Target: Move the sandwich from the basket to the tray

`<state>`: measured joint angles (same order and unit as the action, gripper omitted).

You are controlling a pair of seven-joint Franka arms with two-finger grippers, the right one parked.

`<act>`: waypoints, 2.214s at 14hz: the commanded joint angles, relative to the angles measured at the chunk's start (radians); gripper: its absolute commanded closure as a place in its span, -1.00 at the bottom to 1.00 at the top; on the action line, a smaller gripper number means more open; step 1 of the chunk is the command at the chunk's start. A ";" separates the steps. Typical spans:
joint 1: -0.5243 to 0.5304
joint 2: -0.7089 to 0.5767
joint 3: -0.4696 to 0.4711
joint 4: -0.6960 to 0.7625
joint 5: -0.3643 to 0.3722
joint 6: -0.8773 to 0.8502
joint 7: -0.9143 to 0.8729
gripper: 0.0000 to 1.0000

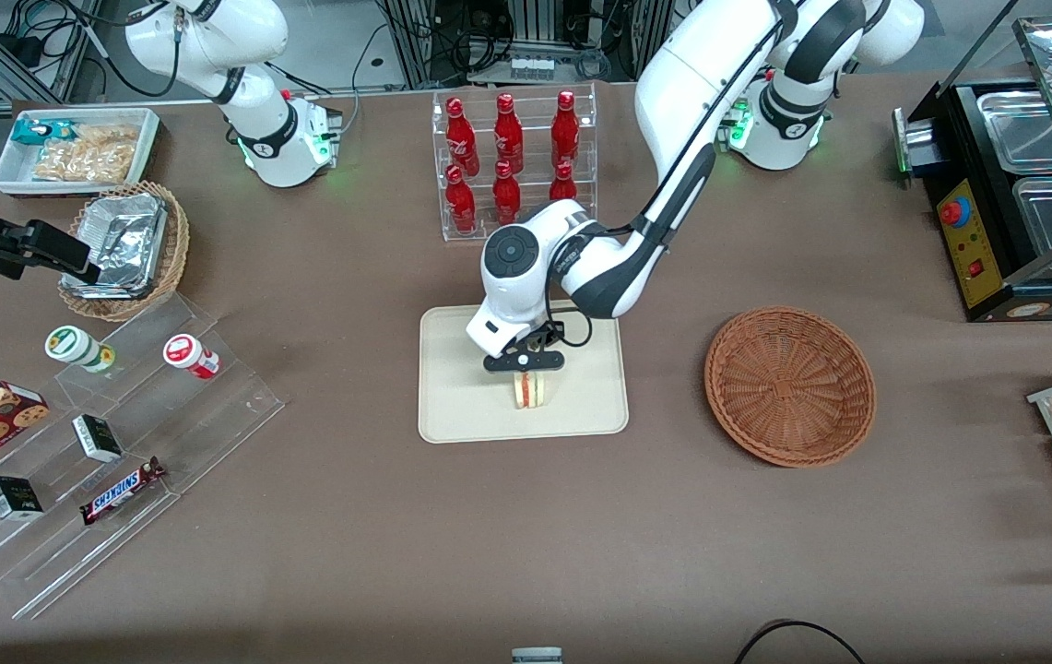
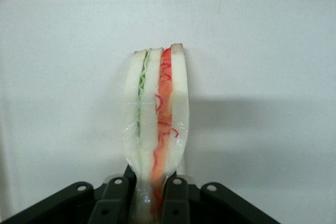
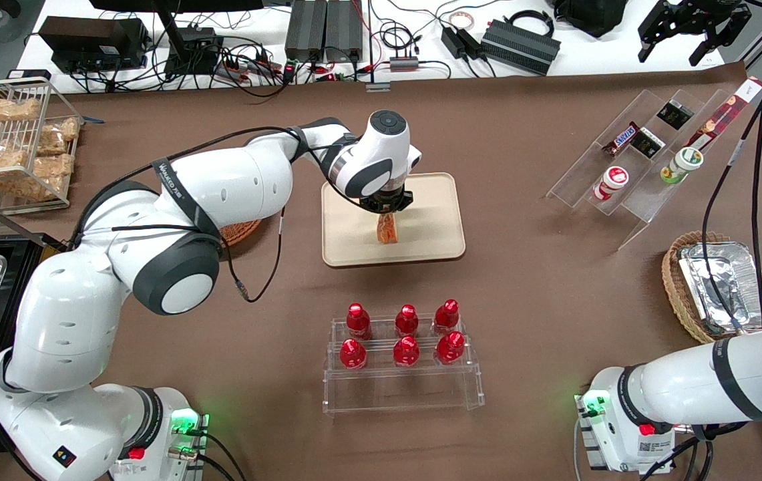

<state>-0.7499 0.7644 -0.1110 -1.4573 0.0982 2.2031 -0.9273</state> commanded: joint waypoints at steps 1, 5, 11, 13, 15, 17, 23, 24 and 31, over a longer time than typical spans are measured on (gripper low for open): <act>-0.013 0.001 0.013 0.023 0.018 -0.013 -0.015 -0.98; 0.013 -0.118 0.017 0.021 0.005 -0.121 -0.022 -0.99; 0.236 -0.480 0.016 -0.136 -0.003 -0.362 -0.054 -0.99; 0.321 -0.597 0.016 -0.216 -0.002 -0.407 -0.036 -0.99; 0.419 -0.703 0.017 -0.274 -0.002 -0.484 0.063 -0.99; 0.521 -0.773 0.017 -0.307 -0.002 -0.557 0.213 -0.99; 0.697 -0.846 0.017 -0.344 -0.023 -0.586 0.598 -0.99; 0.725 -0.858 0.019 -0.344 -0.061 -0.603 0.661 -0.99; 0.796 -0.817 0.019 -0.232 -0.098 -0.645 0.821 -0.99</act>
<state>0.0355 -0.0690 -0.0791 -1.7390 0.0083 1.5895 -0.1285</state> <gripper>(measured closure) 0.004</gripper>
